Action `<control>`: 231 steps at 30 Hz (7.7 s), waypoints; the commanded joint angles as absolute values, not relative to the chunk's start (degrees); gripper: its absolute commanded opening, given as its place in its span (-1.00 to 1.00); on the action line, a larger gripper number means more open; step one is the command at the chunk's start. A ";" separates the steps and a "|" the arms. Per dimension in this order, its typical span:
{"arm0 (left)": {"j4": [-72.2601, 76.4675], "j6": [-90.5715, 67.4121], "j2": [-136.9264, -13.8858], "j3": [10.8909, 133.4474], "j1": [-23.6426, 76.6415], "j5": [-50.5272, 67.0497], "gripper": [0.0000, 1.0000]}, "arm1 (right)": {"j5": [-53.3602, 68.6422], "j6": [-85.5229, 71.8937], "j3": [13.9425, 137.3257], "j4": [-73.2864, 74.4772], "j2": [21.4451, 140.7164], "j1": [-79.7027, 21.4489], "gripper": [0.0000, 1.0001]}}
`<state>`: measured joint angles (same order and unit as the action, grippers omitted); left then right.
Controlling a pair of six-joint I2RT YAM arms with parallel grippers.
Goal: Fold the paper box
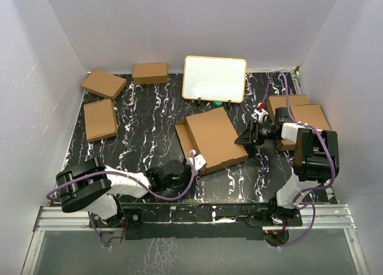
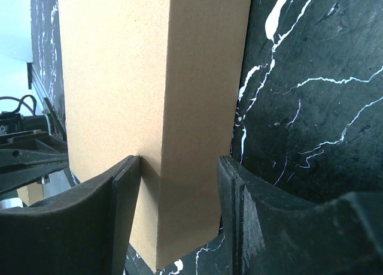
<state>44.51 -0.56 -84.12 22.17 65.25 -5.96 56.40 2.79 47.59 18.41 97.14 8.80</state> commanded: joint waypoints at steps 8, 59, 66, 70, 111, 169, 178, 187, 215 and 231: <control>30.79 1.97 -82.68 30.82 64.46 -6.07 -1.00 | 49.53 7.24 48.25 18.11 98.83 8.48 0.10; 10.50 -52.55 -60.54 32.99 49.27 -0.45 0.94 | 49.18 8.42 49.04 18.97 98.79 8.17 0.11; 13.97 -61.54 -59.51 26.86 48.44 -1.53 0.94 | 49.29 8.44 49.04 18.98 98.73 8.11 0.11; 15.88 -59.90 -59.69 25.96 41.35 2.31 0.94 | 49.48 8.44 49.04 18.98 98.70 8.16 0.11; 30.69 -52.87 -108.09 53.25 20.43 23.22 0.94 | 49.94 9.14 49.75 19.51 99.67 7.12 0.12; 8.71 -49.46 -100.78 59.89 24.56 14.99 0.94 | 48.95 9.14 50.36 19.77 99.67 6.33 0.11; 14.64 -51.12 -88.63 50.72 24.61 17.65 0.94 | 49.11 9.21 50.32 19.84 99.67 6.13 0.11; 15.08 -57.78 -73.13 34.88 28.77 15.71 0.94 | 49.36 9.23 50.38 19.93 99.67 6.11 0.11; 19.78 -77.16 -82.14 32.52 54.01 -5.82 0.84 | 49.13 9.23 50.32 19.82 99.67 5.54 0.11; 13.42 -84.63 -86.68 37.55 58.87 -9.88 0.18 | 49.13 9.23 50.34 19.82 99.67 5.47 0.11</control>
<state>15.11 -82.70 -86.17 36.05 58.35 -8.34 55.40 5.91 50.13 20.82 97.89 6.37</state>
